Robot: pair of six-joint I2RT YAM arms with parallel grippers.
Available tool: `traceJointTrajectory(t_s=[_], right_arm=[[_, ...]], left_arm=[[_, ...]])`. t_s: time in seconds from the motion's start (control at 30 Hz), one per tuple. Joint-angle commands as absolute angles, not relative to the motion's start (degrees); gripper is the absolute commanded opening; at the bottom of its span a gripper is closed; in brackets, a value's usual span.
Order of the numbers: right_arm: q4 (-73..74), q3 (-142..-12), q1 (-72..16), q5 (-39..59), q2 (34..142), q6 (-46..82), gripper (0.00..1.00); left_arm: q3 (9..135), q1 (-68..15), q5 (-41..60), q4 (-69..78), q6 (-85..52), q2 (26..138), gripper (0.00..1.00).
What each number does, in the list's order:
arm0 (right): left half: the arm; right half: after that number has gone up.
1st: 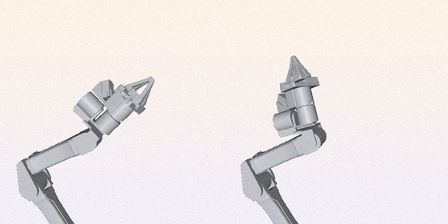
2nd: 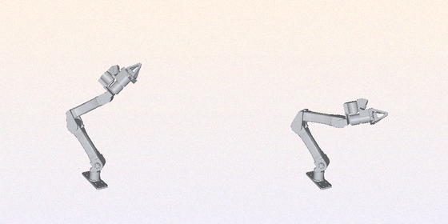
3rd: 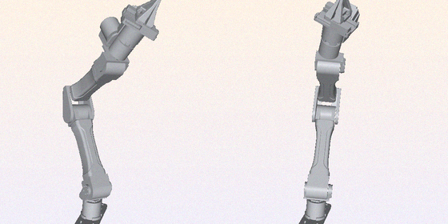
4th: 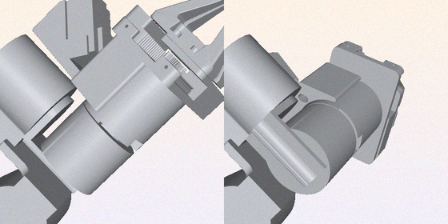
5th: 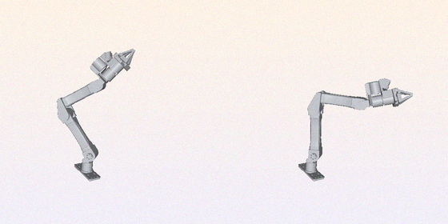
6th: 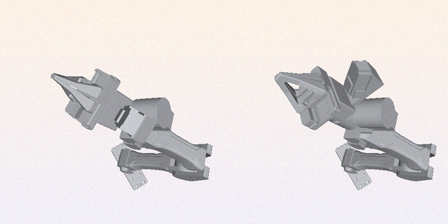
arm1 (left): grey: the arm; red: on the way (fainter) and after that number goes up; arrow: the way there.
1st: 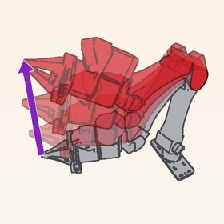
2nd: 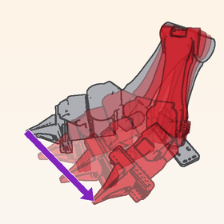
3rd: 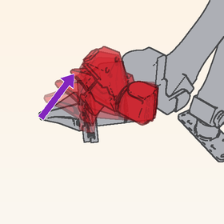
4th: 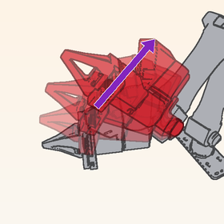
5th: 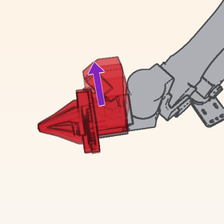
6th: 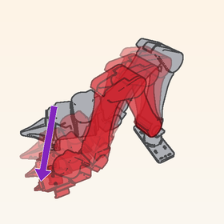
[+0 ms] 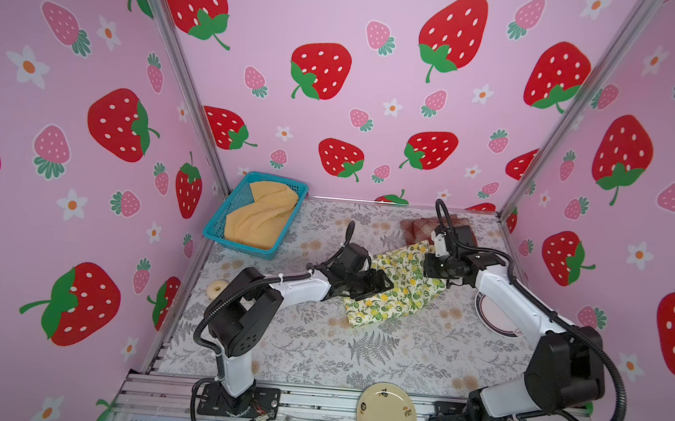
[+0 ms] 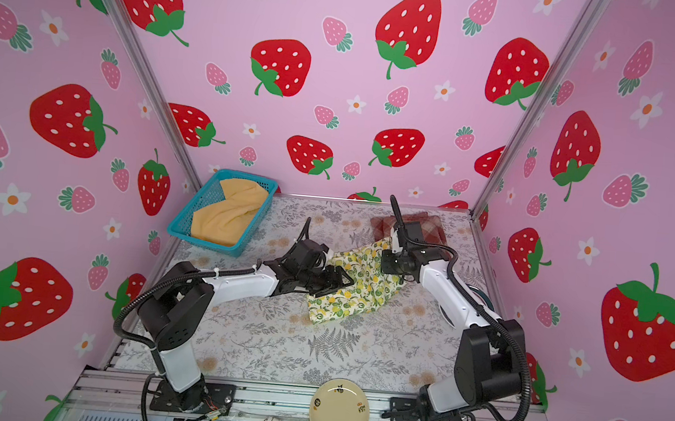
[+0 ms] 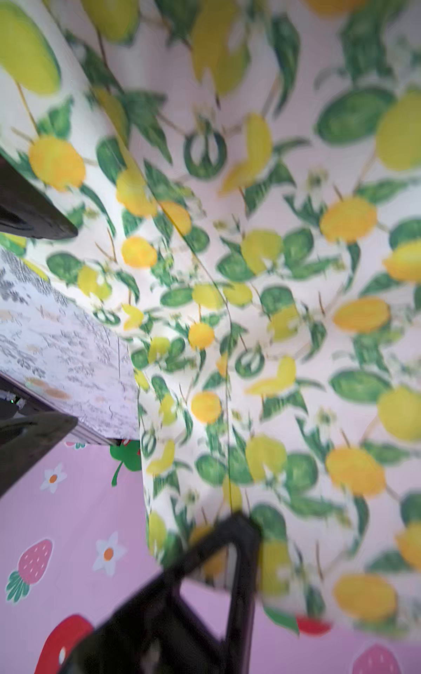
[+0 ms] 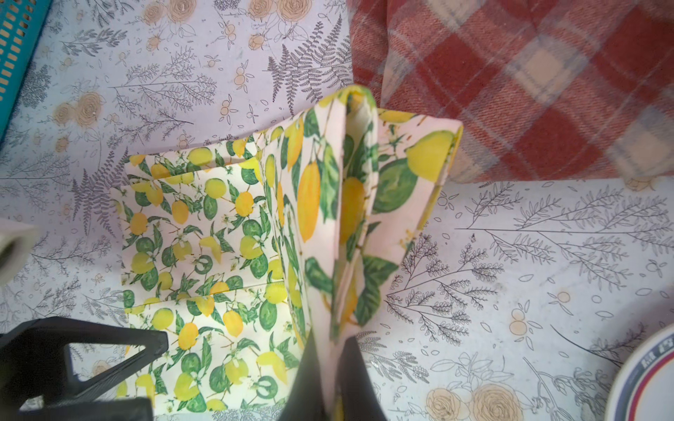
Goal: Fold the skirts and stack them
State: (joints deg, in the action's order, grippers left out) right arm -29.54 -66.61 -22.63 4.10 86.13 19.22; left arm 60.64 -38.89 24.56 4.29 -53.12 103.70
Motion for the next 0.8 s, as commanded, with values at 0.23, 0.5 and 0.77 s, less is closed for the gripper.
traceJointTrajectory(t_s=[0.23,0.5,0.77], right_arm=[[-30.3,-69.1,-22.8,6.1,88.0,20.2,0.00],[-29.5,-69.7,-24.6,8.5,89.4,22.1,0.00],[-26.5,-69.9,-27.7,13.6,90.8,26.4,0.00]], left_arm=[[59.0,-33.4,19.8,-3.5,-45.7,103.8,0.76],[59.7,-33.0,17.5,-5.0,-43.7,106.7,0.76],[60.5,-33.0,18.2,-3.5,-44.3,109.8,0.75]])
